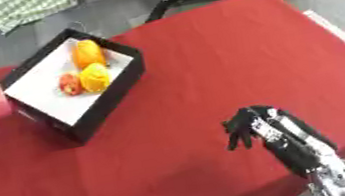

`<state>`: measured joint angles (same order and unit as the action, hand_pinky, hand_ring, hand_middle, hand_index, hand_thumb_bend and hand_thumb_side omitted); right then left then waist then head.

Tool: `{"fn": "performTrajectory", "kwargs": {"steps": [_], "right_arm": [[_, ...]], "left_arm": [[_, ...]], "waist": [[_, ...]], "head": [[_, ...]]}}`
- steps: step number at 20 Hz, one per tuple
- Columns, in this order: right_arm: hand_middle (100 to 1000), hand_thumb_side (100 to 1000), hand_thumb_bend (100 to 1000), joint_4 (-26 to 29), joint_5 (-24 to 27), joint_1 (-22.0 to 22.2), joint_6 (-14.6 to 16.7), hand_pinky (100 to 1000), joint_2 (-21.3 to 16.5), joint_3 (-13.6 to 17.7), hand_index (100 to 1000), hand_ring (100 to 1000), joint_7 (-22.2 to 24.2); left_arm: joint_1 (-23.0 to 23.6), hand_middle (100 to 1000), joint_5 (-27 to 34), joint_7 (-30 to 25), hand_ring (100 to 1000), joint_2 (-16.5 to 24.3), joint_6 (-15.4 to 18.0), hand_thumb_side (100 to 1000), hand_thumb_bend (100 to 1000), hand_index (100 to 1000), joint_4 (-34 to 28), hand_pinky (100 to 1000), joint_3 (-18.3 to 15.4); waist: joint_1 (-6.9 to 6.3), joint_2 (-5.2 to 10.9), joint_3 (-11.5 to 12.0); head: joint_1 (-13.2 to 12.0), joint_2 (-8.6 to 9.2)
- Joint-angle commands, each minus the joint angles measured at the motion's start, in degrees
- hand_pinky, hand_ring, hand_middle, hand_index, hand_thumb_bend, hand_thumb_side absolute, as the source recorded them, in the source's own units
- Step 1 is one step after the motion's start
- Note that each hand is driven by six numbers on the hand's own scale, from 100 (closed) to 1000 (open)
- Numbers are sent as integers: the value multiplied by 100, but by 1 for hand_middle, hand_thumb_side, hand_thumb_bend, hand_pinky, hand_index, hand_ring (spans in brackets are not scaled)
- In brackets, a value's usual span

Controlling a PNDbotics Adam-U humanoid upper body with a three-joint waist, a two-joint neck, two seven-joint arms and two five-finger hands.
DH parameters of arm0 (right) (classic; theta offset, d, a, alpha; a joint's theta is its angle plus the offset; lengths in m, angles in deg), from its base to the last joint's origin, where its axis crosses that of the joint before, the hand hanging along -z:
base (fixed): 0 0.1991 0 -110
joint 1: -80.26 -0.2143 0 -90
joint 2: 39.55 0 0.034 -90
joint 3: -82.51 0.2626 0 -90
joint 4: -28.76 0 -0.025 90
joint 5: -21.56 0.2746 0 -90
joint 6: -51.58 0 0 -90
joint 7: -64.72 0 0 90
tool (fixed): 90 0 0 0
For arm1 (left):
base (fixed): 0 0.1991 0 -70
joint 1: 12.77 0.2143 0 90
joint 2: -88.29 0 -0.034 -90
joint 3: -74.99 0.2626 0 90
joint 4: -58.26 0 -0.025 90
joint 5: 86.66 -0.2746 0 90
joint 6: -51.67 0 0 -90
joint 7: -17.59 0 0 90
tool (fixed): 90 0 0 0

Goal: Pick up objects on the table and place them in the box.

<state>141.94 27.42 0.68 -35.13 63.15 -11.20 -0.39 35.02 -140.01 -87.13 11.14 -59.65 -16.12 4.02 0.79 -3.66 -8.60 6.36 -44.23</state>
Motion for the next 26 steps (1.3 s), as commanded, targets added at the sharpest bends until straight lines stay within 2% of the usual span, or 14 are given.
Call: {"fn": "performTrajectory", "kwargs": {"steps": [1, 5, 7, 9, 12, 13, 16, 17, 18, 19, 20, 21, 22, 26], "right_arm": [[264, 761, 100, 96, -12, -4, 7, 894, -42, 20, 563, 466, -13], [265, 765, 100, 85, -7, 7, 5, 894, -50, 5, 563, 466, 2], [265, 753, 100, 84, 4, 1, 7, 894, -46, -3, 563, 466, 12], [264, 754, 100, 82, 16, -7, 5, 894, -40, -3, 563, 466, 16], [265, 761, 100, 79, 26, -27, -4, 894, -28, -11, 563, 466, 23], [265, 763, 100, 77, 29, -33, -8, 894, -25, -13, 563, 466, 26], [264, 749, 100, 81, 43, -50, -13, 893, -19, -17, 563, 466, 33], [264, 749, 100, 82, 47, -53, -13, 893, -19, -15, 563, 466, 34], [264, 749, 100, 84, 51, -55, -13, 893, -18, -14, 563, 466, 35], [265, 749, 100, 85, 53, -55, -14, 893, -19, -13, 563, 466, 35], [265, 749, 100, 85, 53, -55, -14, 893, -20, -12, 563, 466, 36], [265, 748, 100, 87, 53, -53, -13, 893, -20, -12, 563, 466, 37], [265, 750, 100, 88, 52, -52, -12, 893, -21, -11, 563, 466, 37], [264, 755, 100, 93, 46, -50, -9, 893, -19, 1, 563, 466, 29]], "left_arm": [[-266, 411, 449, 46, 454, 325, -203, 226, 100, 666, -703, 687, -59], [-485, 463, 506, -355, 496, 200, -202, 210, 100, 712, -954, 705, 219], [-606, 481, 321, -581, 511, -34, -175, 219, 100, 727, -728, 710, 344], [-709, 483, 126, -701, 519, -292, -130, 268, 100, 734, -413, 711, 422], [-818, 512, -162, -739, 532, -652, -12, 398, 100, 758, 113, 719, 504], [-840, 524, -245, -723, 541, -744, 36, 406, 105, 768, 262, 722, 515], [-855, 620, -440, -680, 604, -939, 205, 574, 100, 849, 573, 744, 562], [-851, 637, -487, -675, 616, -981, 264, 595, 100, 864, 630, 749, 582], [-847, 706, -522, -671, 665, -1015, 316, 684, 100, 919, 669, 769, 596], [-841, 725, -541, -671, 679, -1039, 359, 710, 100, 930, 695, 775, 608], [-834, 773, -547, -676, 720, -1053, 398, 820, 100, 950, 708, 791, 620], [-825, 793, -543, -693, 739, -1059, 438, 882, 121, 957, 707, 800, 637], [-817, 835, -535, -710, 768, -1058, 469, 991, 163, 970, 698, 816, 647], [-719, 932, -321, -735, 838, -943, 572, 1000, 218, 998, 440, 866, 677]], "waist": [[-19, 63, 11], [-15, 85, 1], [-8, 91, -25], [-2, 90, -51], [4, 78, -83], [5, 75, -91], [4, 71, -108], [4, 70, -112], [4, 70, -115], [3, 69, -117], [2, 69, -117], [2, 68, -117], [1, 68, -116], [-5, 59, -103]], "head": [[-5, 11], [-49, 11], [-67, 11], [-81, 11], [-100, 11], [-102, 11], [-105, 11], [-99, 11], [-97, 11], [-98, 11], [-97, 11], [-95, 11], [-92, 11], [-84, 11]]}}
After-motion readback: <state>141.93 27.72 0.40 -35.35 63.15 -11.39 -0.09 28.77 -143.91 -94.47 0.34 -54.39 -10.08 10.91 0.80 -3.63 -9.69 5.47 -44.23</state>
